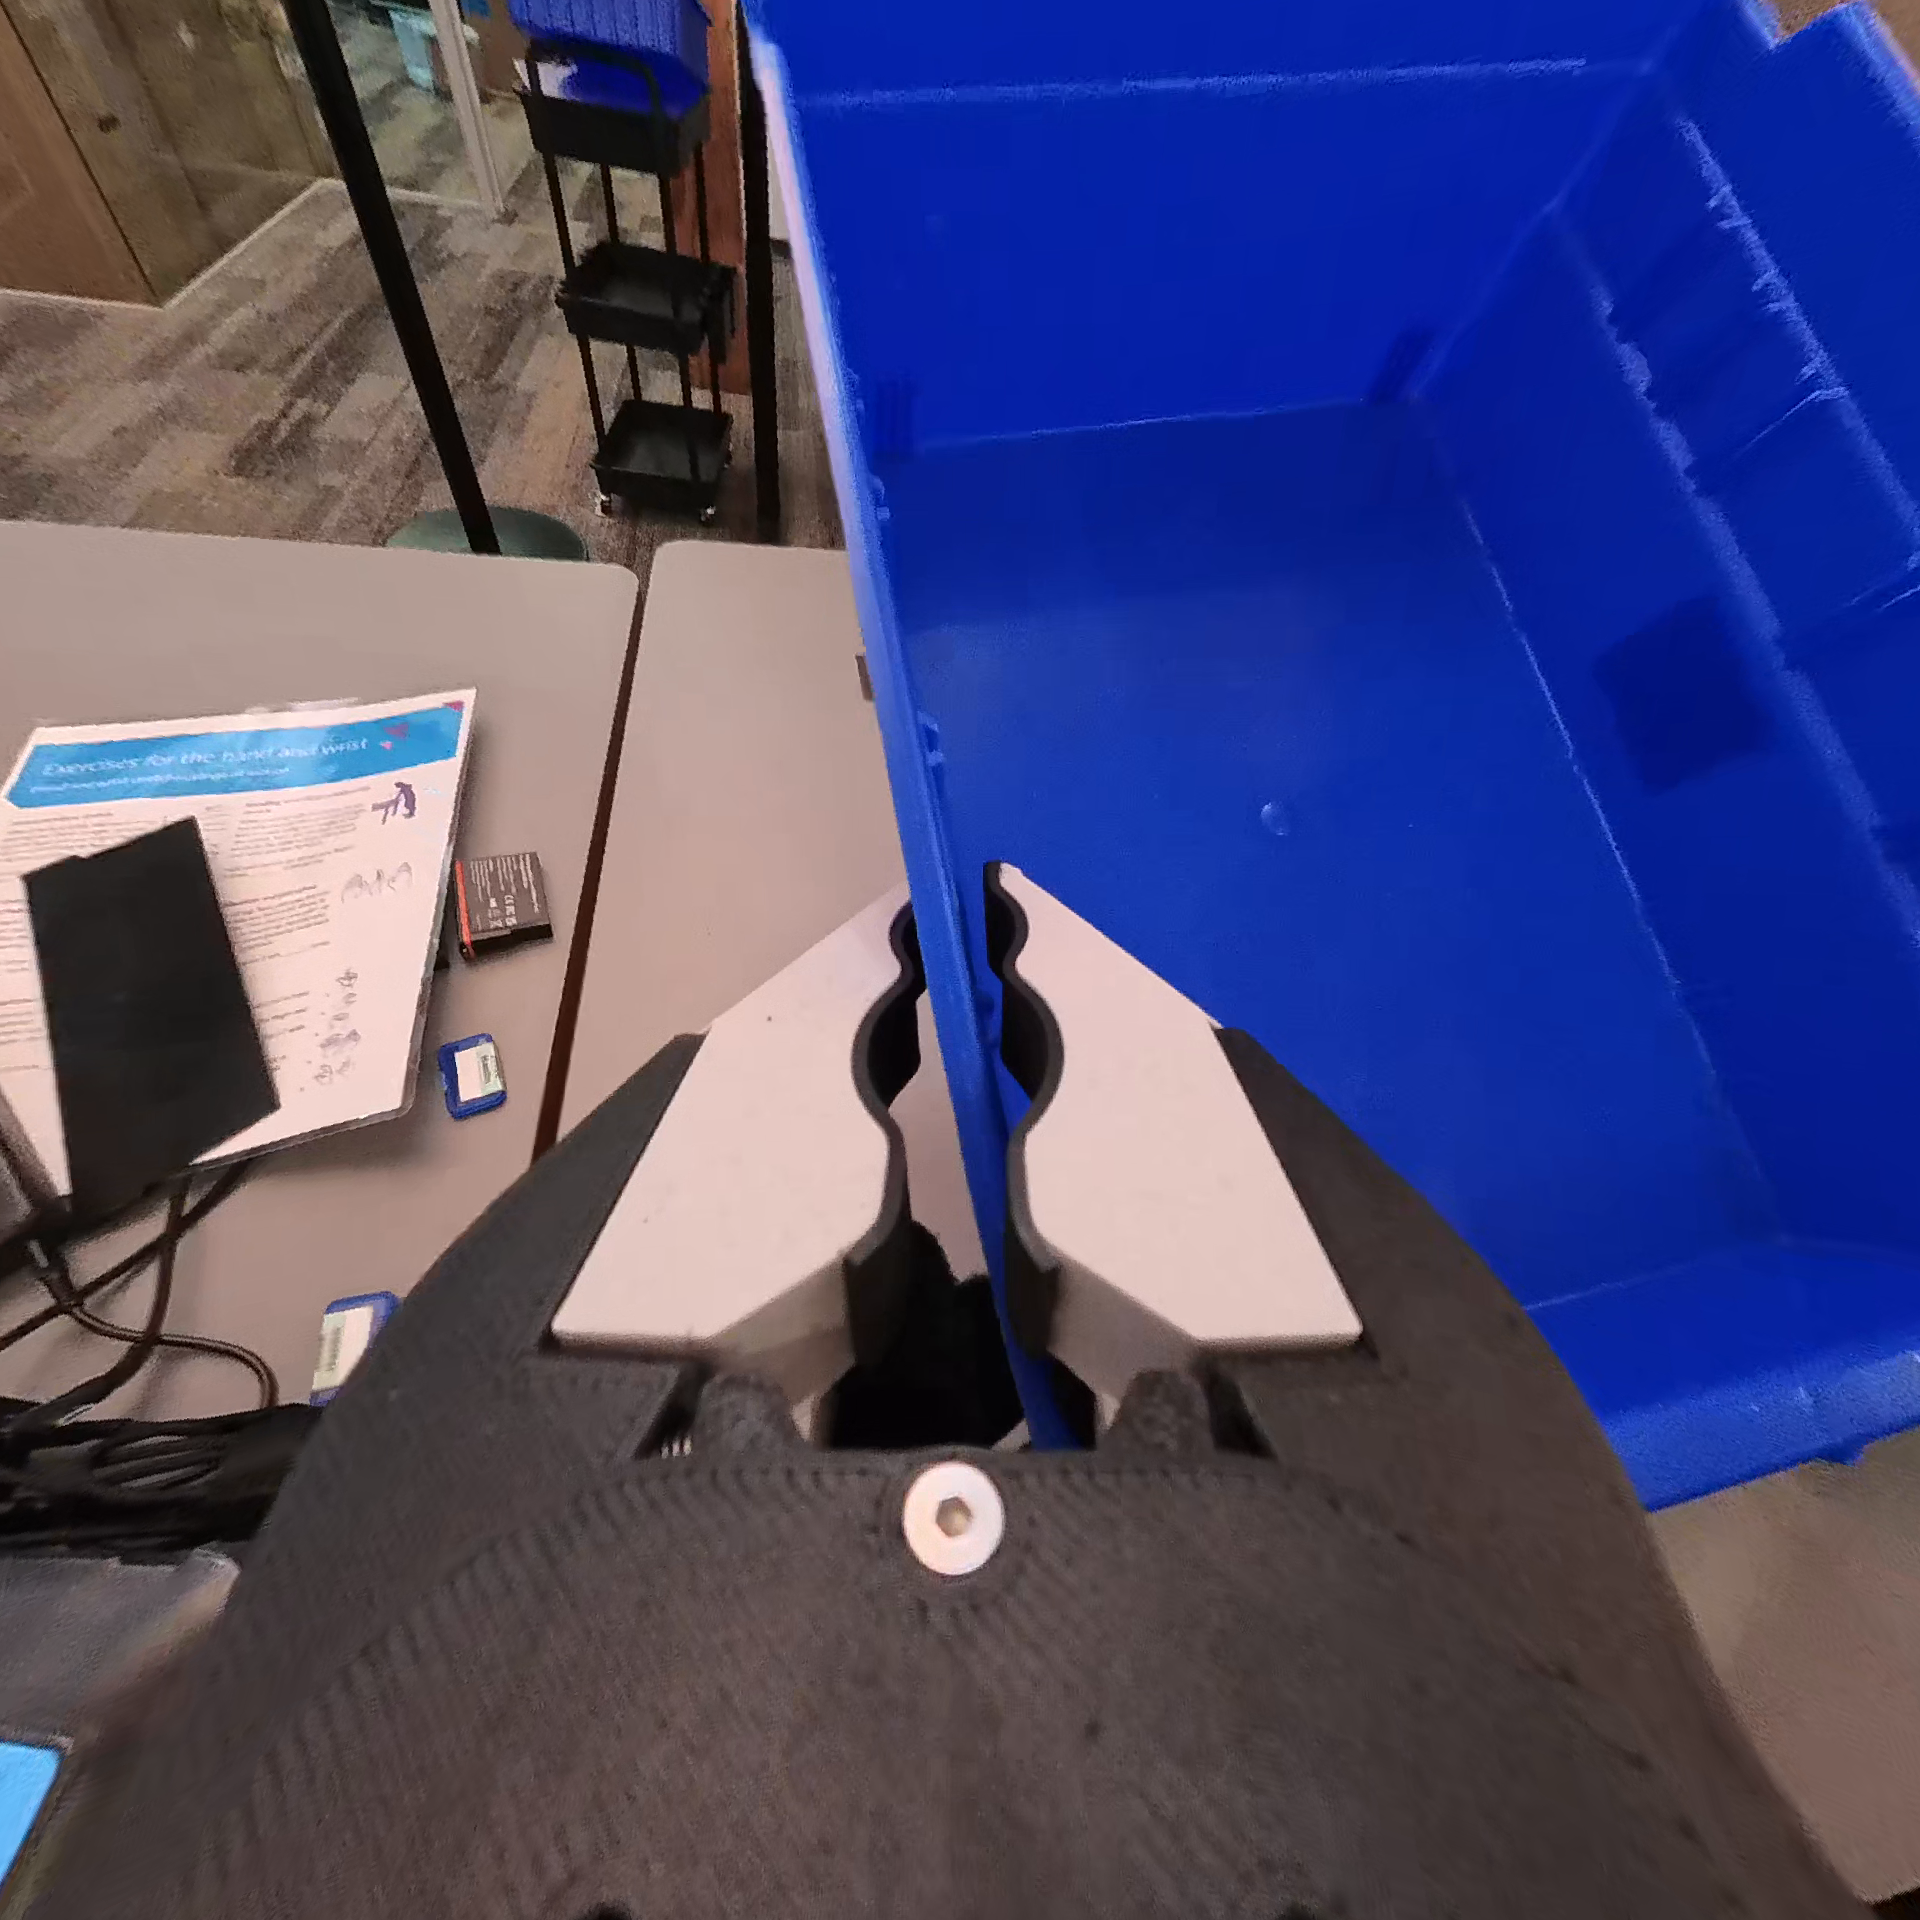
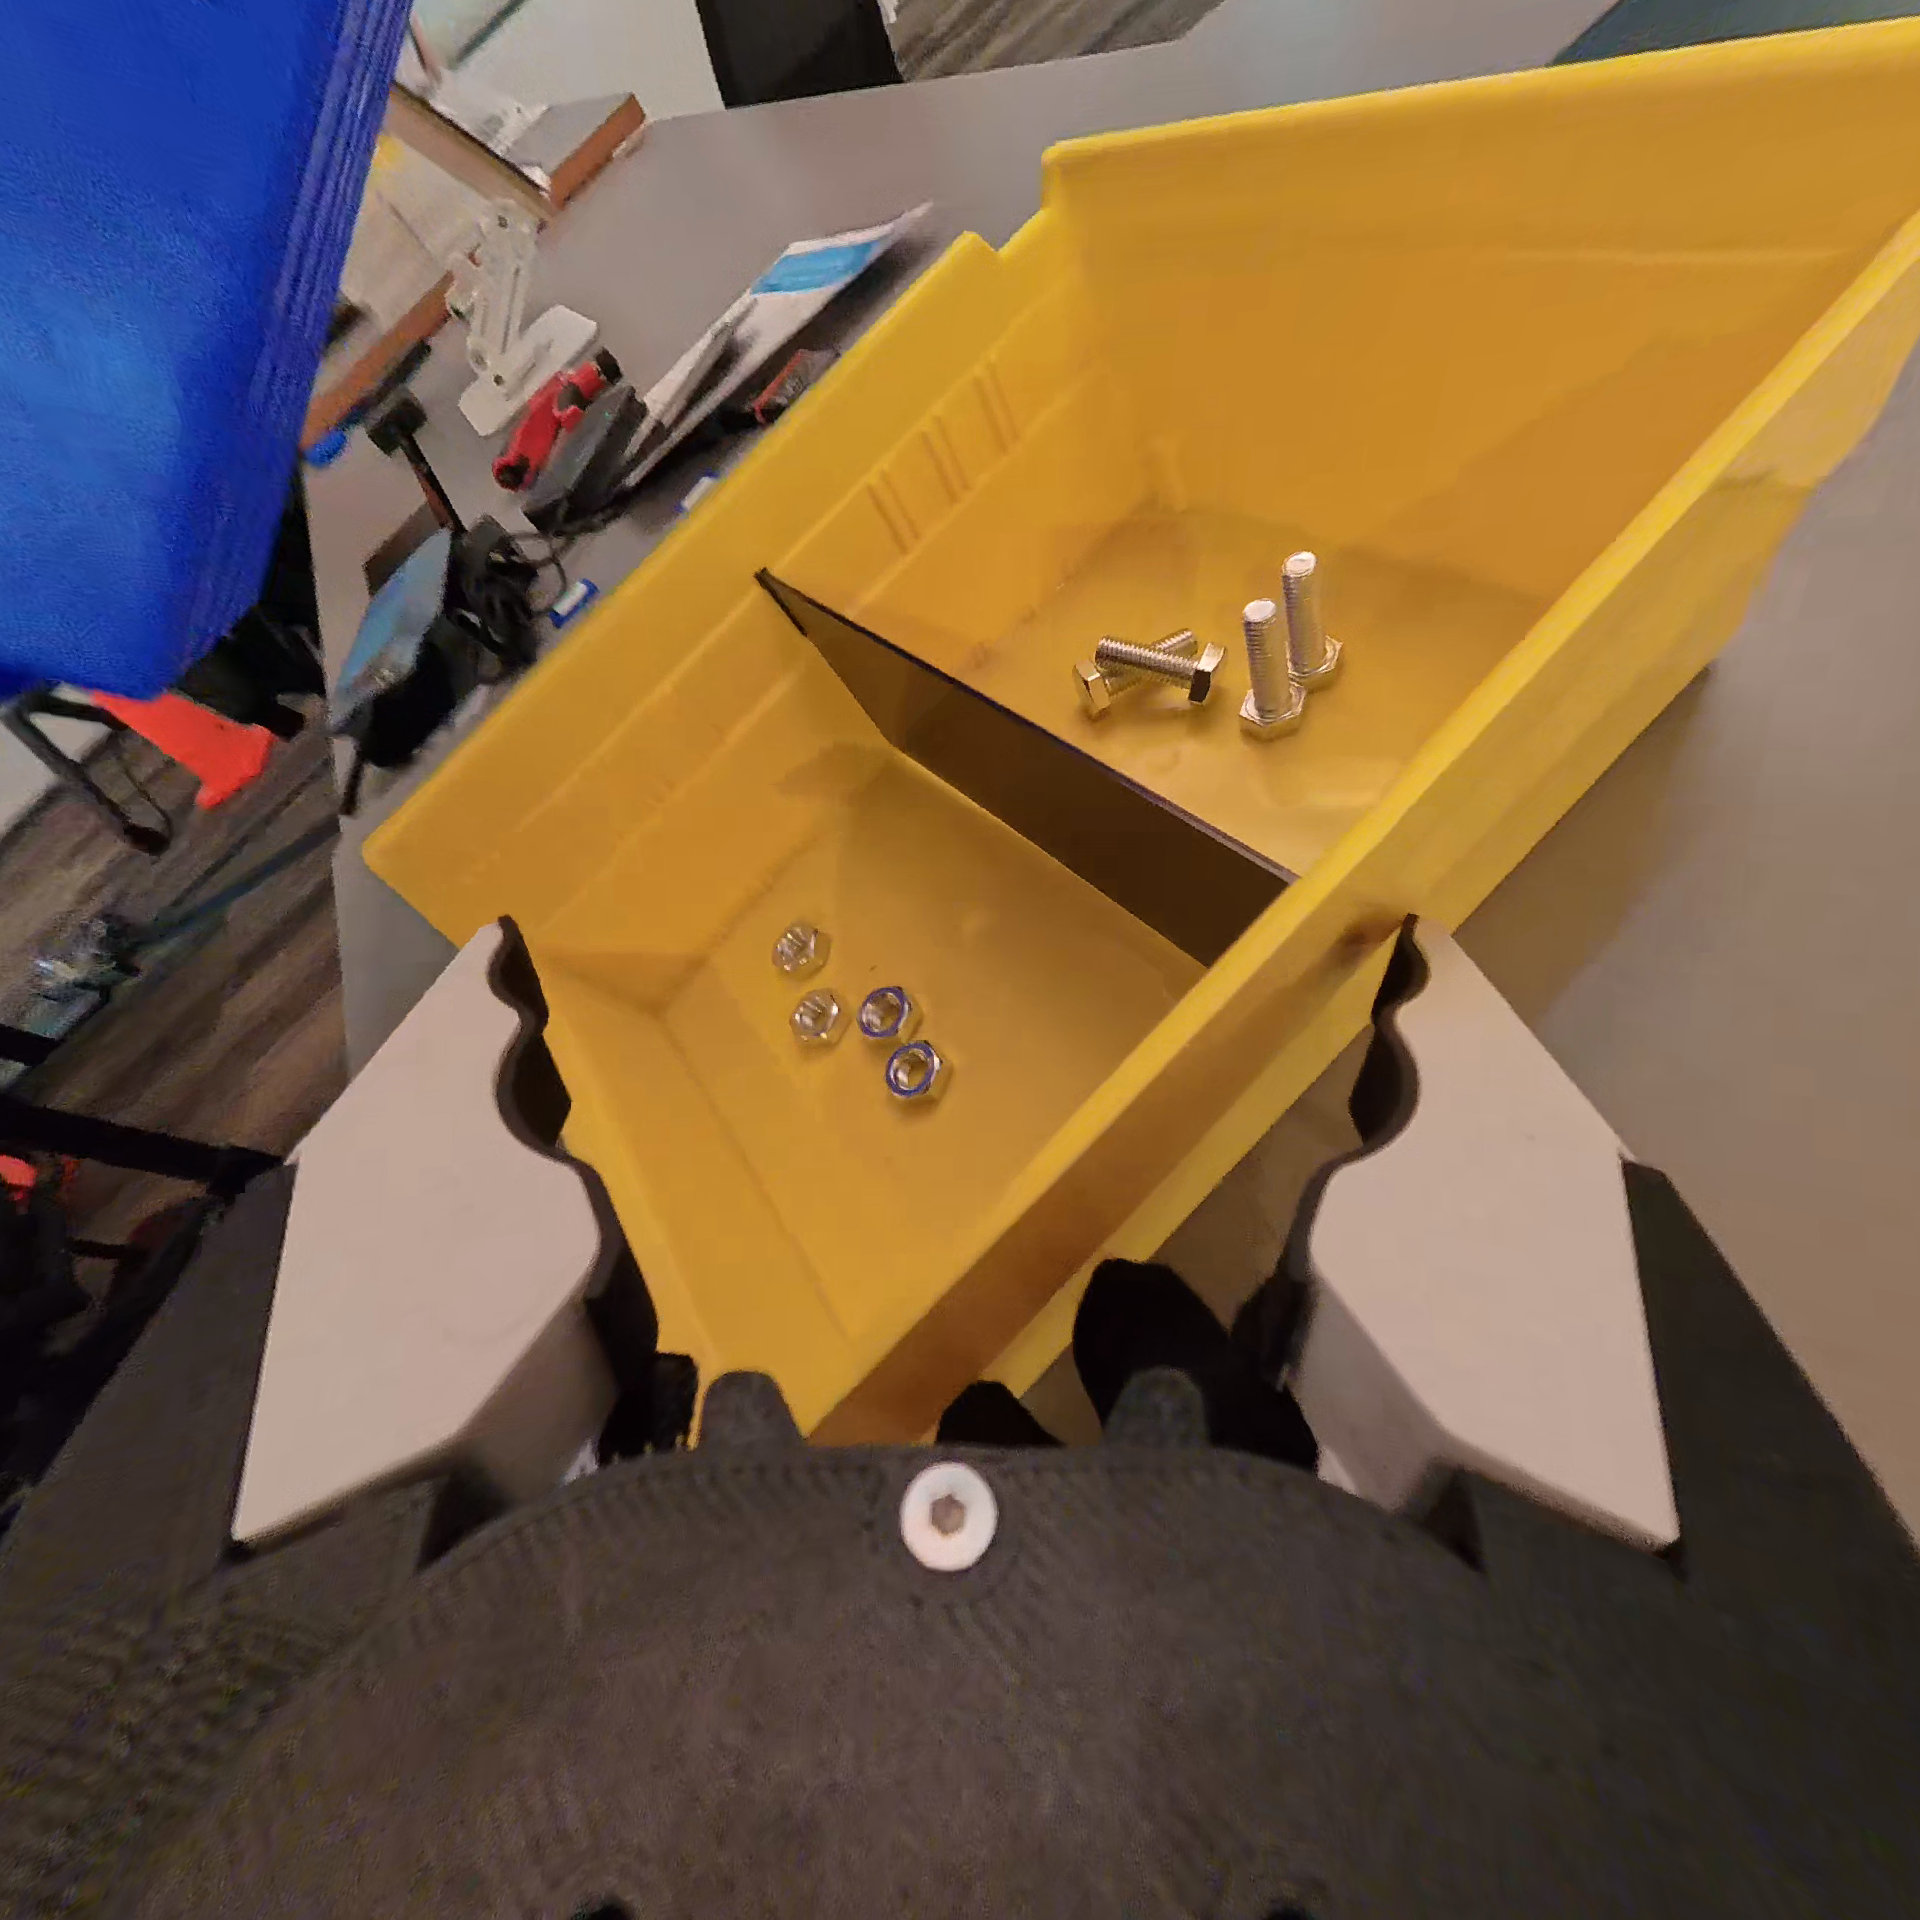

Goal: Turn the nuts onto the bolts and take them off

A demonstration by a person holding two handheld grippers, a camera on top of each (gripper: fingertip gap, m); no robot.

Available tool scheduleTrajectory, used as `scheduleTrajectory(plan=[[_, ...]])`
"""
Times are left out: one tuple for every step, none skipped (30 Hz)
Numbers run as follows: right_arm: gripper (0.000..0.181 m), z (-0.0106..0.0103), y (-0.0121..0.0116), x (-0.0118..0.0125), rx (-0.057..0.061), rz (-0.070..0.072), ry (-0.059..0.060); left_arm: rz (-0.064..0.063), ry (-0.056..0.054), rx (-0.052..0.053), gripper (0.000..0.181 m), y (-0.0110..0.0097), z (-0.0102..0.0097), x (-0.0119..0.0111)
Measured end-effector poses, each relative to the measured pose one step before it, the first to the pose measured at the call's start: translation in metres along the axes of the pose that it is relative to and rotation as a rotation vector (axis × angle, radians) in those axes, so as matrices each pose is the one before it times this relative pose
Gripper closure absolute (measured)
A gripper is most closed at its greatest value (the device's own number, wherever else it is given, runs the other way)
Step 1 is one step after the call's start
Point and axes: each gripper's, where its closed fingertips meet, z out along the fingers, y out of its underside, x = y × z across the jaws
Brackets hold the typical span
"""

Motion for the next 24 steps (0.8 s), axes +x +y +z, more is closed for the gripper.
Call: scheduleTrajectory(plan=[[0.028,0.00725,-0.00320,-0.00423,0.0084,0.0207,-0.0166,0.0045,-0.0021,0.0064,0.175,-0.00325,-0.00264,0.00049],[0.029,0.00720,-0.00228,-0.00473,0.0052,0.0184,-0.0174,0.0028,0.0005,0.0085,0.175,-0.00389,-0.00272,0.00116],[0.028,0.00768,-0.00115,-0.00491,0.0025,0.0128,-0.0161,0.0050,0.0000,0.0094,0.175,-0.00417,-0.00272,0.00131],[0.027,0.00778,-0.00085,-0.00533,0.0028,0.0087,-0.0153,0.0055,-0.0009,0.0081,0.175,-0.00380,-0.00237,0.00150],[0.025,0.00761,-0.00145,-0.00654,0.0085,0.0097,-0.0200,0.0030,0.0039,0.0100,0.175,-0.00391,-0.00218,0.00216],[0.025,0.00755,-0.00107,-0.00830,0.0047,0.0057,-0.0330,0.0027,0.0056,0.0090,0.175,-0.00378,-0.00168,0.00241],[0.025,0.00782,0.00072,-0.00943,-0.0076,0.0042,-0.0492,0.0019,0.0045,0.0079,0.175,-0.00325,-0.00128,0.00238],[0.026,0.00721,0.00033,-0.00850,-0.0067,0.0190,-0.0554,-0.0009,0.0070,0.0093,0.175,-0.00329,-0.00113,0.00275],[0.026,0.00537,-0.00186,-0.00608,0.0042,0.0298,-0.0477,0.0011,0.0073,0.0073,0.175,-0.00287,-0.00085,0.00303],[0.026,0.00284,-0.00287,-0.00408,0.0079,0.0217,-0.0318,0.0025,0.0057,0.0065,0.175,-0.00257,-0.00070,0.00303],[0.026,0.00002,-0.00329,-0.00102,0.0061,0.0003,-0.0069,-0.0002,0.0080,0.0081,0.175,-0.00255,-0.00046,0.00330],[0.026,-0.00337,-0.00482,0.00021,0.0127,-0.0169,0.0069,0.0003,0.0101,0.0050,0.175,-0.00196,-0.00024,0.00404],[0.026,-0.00632,-0.00666,0.00004,0.0205,-0.0168,0.0059,0.0034,0.0087,0.0020,0.175,-0.00165,0.00003,0.00437],[0.026,-0.00899,-0.00804,0.00007,0.0255,-0.0069,0.0031,0.0039,0.0100,0.0045,0.175,-0.00231,0.00038,0.00494],[0.027,-0.01152,-0.00958,0.00029,0.0307,-0.0034,0.0052,0.0036,0.0121,0.0039,0.175,-0.00194,0.00133,0.00605],[0.029,-0.01405,-0.01187,-0.00030,0.0392,-0.0112,0.0055,0.0071,0.0123,0.0015,0.175,-0.00136,0.00269,0.00731],[0.031,-0.01631,-0.01423,-0.00103,0.0484,-0.0221,0.0070,0.0054,0.0154,0.0038,0.175,-0.00129,0.00392,0.00895],[0.033,-0.01763,-0.01557,-0.00120,0.0512,-0.0273,0.0108,0.0037,0.0206,0.0024,0.175,-0.00066,0.00523,0.01078],[0.035,-0.01861,-0.01564,-0.00194,0.0465,-0.0278,0.0097,0.0081,0.0218,-0.0050,0.175,0.00059,0.00660,0.01219],[0.037,-0.01921,-0.01592,-0.00211,0.0451,-0.0344,0.0121,0.0101,0.0240,-0.0069,0.175,0.00132,0.00774,0.01370],[0.038,-0.01947,-0.01580,-0.00077,0.0447,-0.0387,0.0211,0.0107,0.0269,-0.0068,0.175,0.00167,0.00870,0.01526],[0.038,-0.01961,-0.01626,-0.00111,0.0476,-0.0333,0.0173,0.0146,0.0221,-0.0112,0.175,0.00242,0.00938,0.01554],[0.039,-0.01957,-0.01732,-0.00305,0.0554,-0.0258,0.0034,0.0159,0.0181,-0.0096,0.175,0.00257,0.01008,0.01599],[0.039,-0.02004,-0.01919,-0.00524,0.0661,-0.0224,-0.0069,0.0136,0.0204,-0.0140,0.175,0.00310,0.01095,0.01708]])
